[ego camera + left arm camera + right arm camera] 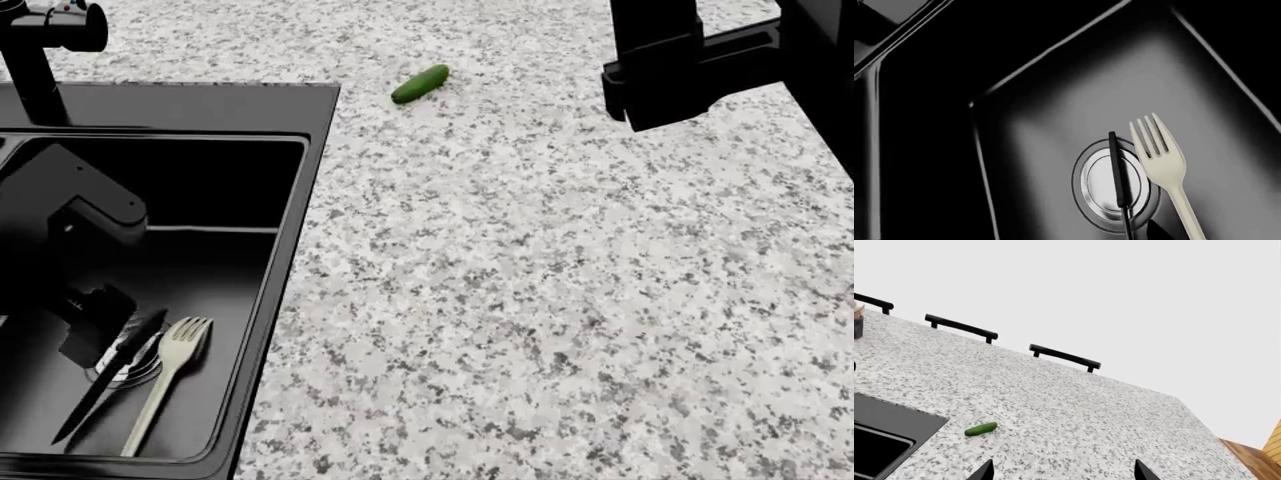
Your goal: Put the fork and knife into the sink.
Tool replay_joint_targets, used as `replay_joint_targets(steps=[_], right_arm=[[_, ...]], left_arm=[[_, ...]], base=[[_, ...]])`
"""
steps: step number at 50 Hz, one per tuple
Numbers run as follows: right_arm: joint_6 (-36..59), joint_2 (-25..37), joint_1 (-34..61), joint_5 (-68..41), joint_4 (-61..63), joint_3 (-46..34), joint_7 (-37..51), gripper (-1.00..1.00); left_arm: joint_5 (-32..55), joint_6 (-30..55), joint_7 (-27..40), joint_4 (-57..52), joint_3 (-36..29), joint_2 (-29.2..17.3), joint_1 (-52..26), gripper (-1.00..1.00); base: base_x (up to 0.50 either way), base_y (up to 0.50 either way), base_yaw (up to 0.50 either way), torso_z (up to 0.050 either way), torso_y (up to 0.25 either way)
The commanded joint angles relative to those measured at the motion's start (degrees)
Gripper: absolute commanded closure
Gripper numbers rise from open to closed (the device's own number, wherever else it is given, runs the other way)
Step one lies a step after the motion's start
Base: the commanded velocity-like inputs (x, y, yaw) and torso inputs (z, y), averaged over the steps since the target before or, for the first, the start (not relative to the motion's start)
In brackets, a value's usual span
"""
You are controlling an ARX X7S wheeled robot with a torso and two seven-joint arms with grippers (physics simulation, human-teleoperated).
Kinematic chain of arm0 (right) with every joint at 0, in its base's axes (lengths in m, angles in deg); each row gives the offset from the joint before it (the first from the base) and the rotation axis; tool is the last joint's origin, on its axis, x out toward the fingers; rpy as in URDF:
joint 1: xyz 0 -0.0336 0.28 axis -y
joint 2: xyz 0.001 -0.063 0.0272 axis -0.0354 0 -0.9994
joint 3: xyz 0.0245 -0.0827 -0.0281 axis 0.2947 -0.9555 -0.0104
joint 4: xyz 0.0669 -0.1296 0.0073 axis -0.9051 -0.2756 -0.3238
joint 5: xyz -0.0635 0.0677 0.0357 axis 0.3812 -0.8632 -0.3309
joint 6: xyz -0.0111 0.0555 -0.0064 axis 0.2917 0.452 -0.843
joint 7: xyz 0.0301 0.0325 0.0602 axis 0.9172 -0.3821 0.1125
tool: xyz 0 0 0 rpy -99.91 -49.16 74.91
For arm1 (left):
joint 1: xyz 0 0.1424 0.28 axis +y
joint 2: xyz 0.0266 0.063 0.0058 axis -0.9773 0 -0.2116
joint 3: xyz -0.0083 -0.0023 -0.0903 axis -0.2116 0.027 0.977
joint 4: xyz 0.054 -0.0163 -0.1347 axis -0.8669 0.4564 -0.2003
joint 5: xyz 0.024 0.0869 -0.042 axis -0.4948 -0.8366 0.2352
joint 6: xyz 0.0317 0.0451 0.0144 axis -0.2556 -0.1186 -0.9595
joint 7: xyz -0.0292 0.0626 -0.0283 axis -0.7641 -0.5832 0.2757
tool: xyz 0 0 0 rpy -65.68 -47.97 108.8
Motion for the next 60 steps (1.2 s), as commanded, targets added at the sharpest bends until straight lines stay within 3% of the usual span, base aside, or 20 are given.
replay_joint_targets(steps=[1, 27, 37, 60], right_arm=[[-0.3, 0.3, 0.0, -0.6, 0.3, 0.0, 0.3, -1.0], [-0.5, 0.8, 0.4, -2.4, 0.5, 0.0, 1.6, -1.0], [-0.6, 1.2, 0.0, -3.8, 0.9, 0.5, 2.6, -1.0], [-2.4, 1.8, -1.5, -3.7, 1.3, 0.3, 2.4, -1.0]], left_arm=[[2.2, 5.4, 3.8, -13.4, 2.4, -4.9, -1.3, -1.0], [13.6, 17.0, 18.5, -51.8, 13.6, -18.8, 1.9, -1.0], [20.6, 20.4, 26.2, -66.8, 21.2, -23.2, 3.4, -1.0], [35.8, 22.6, 38.2, -88.7, 33.5, -24.8, 6.0, -1.0]], base=[[0.0, 0.0, 0.0, 0.0, 0.0], [0.0, 0.0, 0.0, 0.0, 0.0], [0.0, 0.0, 0.0, 0.0, 0.0], [0.0, 0.0, 0.0, 0.0, 0.0]])
